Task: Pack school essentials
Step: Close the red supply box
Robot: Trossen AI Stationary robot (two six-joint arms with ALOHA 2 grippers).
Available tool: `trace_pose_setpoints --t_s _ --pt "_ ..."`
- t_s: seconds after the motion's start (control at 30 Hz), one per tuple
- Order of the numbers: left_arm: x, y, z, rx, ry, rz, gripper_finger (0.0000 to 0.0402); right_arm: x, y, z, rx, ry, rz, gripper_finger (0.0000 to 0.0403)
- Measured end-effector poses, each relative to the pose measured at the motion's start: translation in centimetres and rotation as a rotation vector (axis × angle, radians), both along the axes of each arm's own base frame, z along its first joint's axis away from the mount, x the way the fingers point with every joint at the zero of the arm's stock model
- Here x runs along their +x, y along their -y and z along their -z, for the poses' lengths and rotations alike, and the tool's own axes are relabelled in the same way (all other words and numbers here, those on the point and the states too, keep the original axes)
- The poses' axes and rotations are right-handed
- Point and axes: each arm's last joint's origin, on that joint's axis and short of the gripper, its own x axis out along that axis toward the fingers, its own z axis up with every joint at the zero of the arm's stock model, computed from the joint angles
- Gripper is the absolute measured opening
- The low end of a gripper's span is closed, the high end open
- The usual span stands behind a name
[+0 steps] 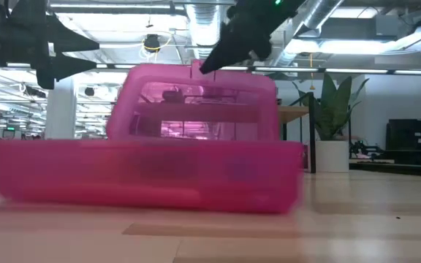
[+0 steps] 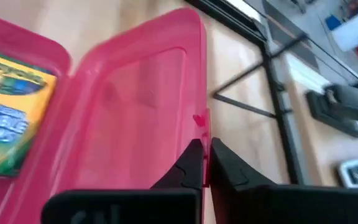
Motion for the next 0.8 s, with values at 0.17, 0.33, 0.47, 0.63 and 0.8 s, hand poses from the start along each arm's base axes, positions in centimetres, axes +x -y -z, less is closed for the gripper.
trace_pose_setpoints --t_s 0.17,0.33,0.47,0.63,0.8 --pt "0.0 0.0 0.0 -0.030 0.023 0.015 0.0263 -0.3 -2.7 1.2 -0.008 -0.026 -0.066 0.0016" --pt "0.0 0.1 -0.2 -0.069 0.068 0.066 0.0263 -0.7 -5.6 2.3 -0.046 -0.027 -0.090 0.0022" --pt "0.0 0.1 -0.3 -0.076 0.083 0.073 0.0263 -1.3 -7.5 2.6 -0.059 -0.009 -0.091 0.0019" --pt "0.0 0.1 -0.4 -0.079 0.092 0.070 0.0263 -1.9 -9.5 2.2 -0.041 0.052 -0.123 0.0019" --pt "0.0 0.2 -0.6 -0.111 0.132 0.118 0.0263 -2.6 -11.5 1.8 -0.016 0.116 -0.157 0.0022"
